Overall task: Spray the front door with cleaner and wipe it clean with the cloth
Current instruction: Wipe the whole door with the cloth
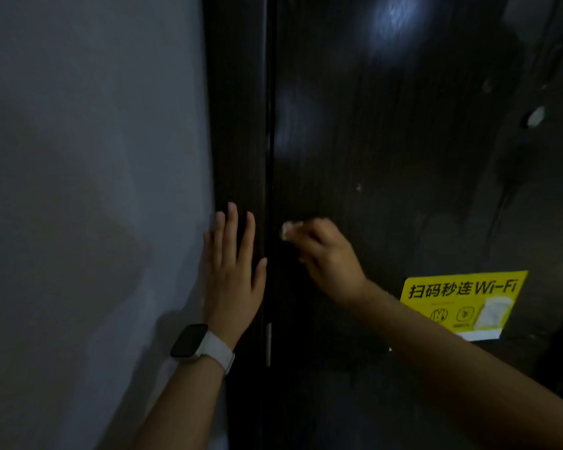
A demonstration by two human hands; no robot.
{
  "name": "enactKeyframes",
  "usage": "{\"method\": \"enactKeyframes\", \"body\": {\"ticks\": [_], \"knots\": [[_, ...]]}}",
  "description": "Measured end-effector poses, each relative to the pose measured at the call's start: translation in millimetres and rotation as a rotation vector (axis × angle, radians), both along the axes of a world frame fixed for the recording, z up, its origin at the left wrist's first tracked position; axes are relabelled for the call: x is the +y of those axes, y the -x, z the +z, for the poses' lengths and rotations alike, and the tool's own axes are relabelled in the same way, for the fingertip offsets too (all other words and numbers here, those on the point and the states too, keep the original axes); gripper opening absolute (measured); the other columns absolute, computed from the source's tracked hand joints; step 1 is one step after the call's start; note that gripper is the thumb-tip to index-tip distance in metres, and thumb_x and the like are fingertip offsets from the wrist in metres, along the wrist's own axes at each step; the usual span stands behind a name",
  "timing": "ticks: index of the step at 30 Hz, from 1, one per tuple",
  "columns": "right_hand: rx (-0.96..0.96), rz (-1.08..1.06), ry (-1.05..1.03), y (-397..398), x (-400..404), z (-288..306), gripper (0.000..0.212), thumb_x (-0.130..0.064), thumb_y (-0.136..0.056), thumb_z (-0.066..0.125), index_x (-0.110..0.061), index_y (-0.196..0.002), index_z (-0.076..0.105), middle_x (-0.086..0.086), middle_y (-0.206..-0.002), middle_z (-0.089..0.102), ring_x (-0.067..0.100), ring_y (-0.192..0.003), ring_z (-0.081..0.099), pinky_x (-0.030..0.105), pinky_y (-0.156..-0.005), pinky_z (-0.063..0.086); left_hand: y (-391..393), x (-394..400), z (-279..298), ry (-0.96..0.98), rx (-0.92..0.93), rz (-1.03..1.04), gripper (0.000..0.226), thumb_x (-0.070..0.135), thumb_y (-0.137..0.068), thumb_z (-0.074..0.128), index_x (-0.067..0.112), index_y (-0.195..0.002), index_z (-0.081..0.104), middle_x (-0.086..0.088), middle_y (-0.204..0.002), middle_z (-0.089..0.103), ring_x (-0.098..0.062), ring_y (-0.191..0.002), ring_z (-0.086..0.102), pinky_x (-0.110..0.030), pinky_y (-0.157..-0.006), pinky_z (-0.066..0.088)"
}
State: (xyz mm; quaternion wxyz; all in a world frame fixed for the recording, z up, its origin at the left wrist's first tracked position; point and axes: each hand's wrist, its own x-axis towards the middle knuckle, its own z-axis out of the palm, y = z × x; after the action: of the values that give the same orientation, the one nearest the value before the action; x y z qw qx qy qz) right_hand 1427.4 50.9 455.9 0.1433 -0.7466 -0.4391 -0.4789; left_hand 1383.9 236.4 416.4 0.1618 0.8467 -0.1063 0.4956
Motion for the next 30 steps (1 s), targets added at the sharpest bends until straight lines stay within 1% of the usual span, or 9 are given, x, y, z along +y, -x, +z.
{"method": "enactKeyframes", "body": {"ticks": [3, 8, 12, 14, 17, 21, 25, 27, 30], "knots": [[0.085, 0.029, 0.116, 3.8, -4.0, -61.2, 0.032, -0.020, -0.102, 0.044, -0.006, -0.122, 0.065, 0.011, -0.103, 0.064, 0.024, -0.083, 0.060, 0.037, -0.068, 0.052, 0.3, -2.4, -38.6, 0.030, 0.043, 0.049, 0.071, 0.035, -0.096, 0.044, 0.020, -0.155, 0.007, -0.005, -0.162, -0.010, -0.027, -0.150, -0.008, -0.052, -0.119, 0.007], [0.165, 0.028, 0.316, 0.6, -17.0, -128.6, 0.029, -0.015, -0.096, 0.059, -0.009, -0.123, 0.064, 0.008, -0.101, 0.065, 0.021, -0.081, 0.057, 0.037, -0.062, 0.051, -2.9, 1.6, -73.9, 0.011, 0.094, 0.068, 0.074, 0.042, -0.096, 0.036, 0.027, -0.154, -0.006, 0.000, -0.160, -0.021, -0.026, -0.148, -0.016, -0.058, -0.115, 0.009], [0.194, 0.033, 0.127, 3.5, -4.6, -74.9, 0.040, -0.036, -0.102, 0.043, -0.008, -0.115, 0.068, 0.010, -0.100, 0.064, 0.021, -0.085, 0.059, 0.038, -0.071, 0.052, -5.9, 2.6, -75.8, 0.010, 0.088, 0.063, 0.074, 0.043, -0.096, 0.036, 0.028, -0.154, -0.008, 0.000, -0.160, -0.023, -0.025, -0.148, -0.018, -0.059, -0.115, 0.009], [0.099, -0.001, 0.028, 2.1, 4.6, -39.1, 0.031, -0.020, -0.098, 0.050, -0.005, -0.120, 0.065, 0.013, -0.101, 0.061, 0.023, -0.086, 0.058, 0.036, -0.071, 0.052, -5.9, 2.8, -76.4, 0.013, 0.088, 0.055, 0.075, 0.042, -0.096, 0.037, 0.028, -0.154, -0.009, 0.002, -0.159, -0.024, -0.025, -0.148, -0.018, -0.059, -0.116, 0.008], [0.077, 0.003, -0.138, -2.0, 11.5, -30.3, 0.035, -0.006, -0.091, 0.055, -0.002, -0.125, 0.062, 0.014, -0.106, 0.058, 0.023, -0.092, 0.057, 0.033, -0.073, 0.054, -5.4, 4.1, -76.9, 0.004, 0.095, 0.052, 0.075, 0.043, -0.097, 0.036, 0.030, -0.153, -0.012, 0.003, -0.158, -0.027, -0.024, -0.147, -0.020, -0.058, -0.116, 0.006], [0.194, 0.040, -0.094, 8.2, 10.9, -115.7, 0.030, -0.015, -0.099, 0.049, -0.009, -0.125, 0.061, 0.001, -0.112, 0.051, 0.013, -0.092, 0.055, 0.021, -0.076, 0.052, -5.2, 3.8, -76.5, -0.001, 0.097, 0.050, 0.076, 0.042, -0.097, 0.037, 0.031, -0.152, -0.014, 0.004, -0.157, -0.029, -0.022, -0.146, -0.023, -0.055, -0.117, 0.001], [0.394, 0.008, -0.079, 21.8, 12.3, -205.8, 0.033, -0.010, -0.090, 0.062, -0.014, -0.123, 0.059, -0.003, -0.105, 0.048, 0.012, -0.082, 0.053, 0.026, -0.063, 0.053, -6.4, 3.3, -76.5, -0.007, 0.113, 0.079, 0.072, 0.042, -0.098, 0.037, 0.026, -0.153, -0.006, -0.006, -0.160, -0.013, -0.022, -0.146, -0.024, -0.047, -0.120, -0.007], [0.415, -0.022, -0.038, 23.1, 13.2, -222.0, 0.033, -0.010, -0.090, 0.062, -0.010, -0.123, 0.064, 0.000, -0.104, 0.052, 0.014, -0.081, 0.053, 0.025, -0.063, 0.050, -5.3, 2.8, -75.3, -0.005, 0.111, 0.096, 0.071, 0.041, -0.097, 0.039, 0.021, -0.153, -0.001, -0.012, -0.159, -0.006, -0.021, -0.145, -0.025, -0.043, -0.120, -0.011], [0.393, -0.049, -0.004, 19.9, 8.7, -224.5, 0.026, -0.015, -0.094, 0.060, -0.009, -0.118, 0.068, 0.004, -0.095, 0.060, 0.014, -0.078, 0.052, 0.024, -0.063, 0.044, -2.4, 1.6, -73.3, -0.002, 0.103, 0.084, 0.072, 0.037, -0.098, 0.043, 0.020, -0.153, 0.001, -0.013, -0.159, -0.005, -0.022, -0.145, -0.024, -0.048, -0.120, -0.005]]}}
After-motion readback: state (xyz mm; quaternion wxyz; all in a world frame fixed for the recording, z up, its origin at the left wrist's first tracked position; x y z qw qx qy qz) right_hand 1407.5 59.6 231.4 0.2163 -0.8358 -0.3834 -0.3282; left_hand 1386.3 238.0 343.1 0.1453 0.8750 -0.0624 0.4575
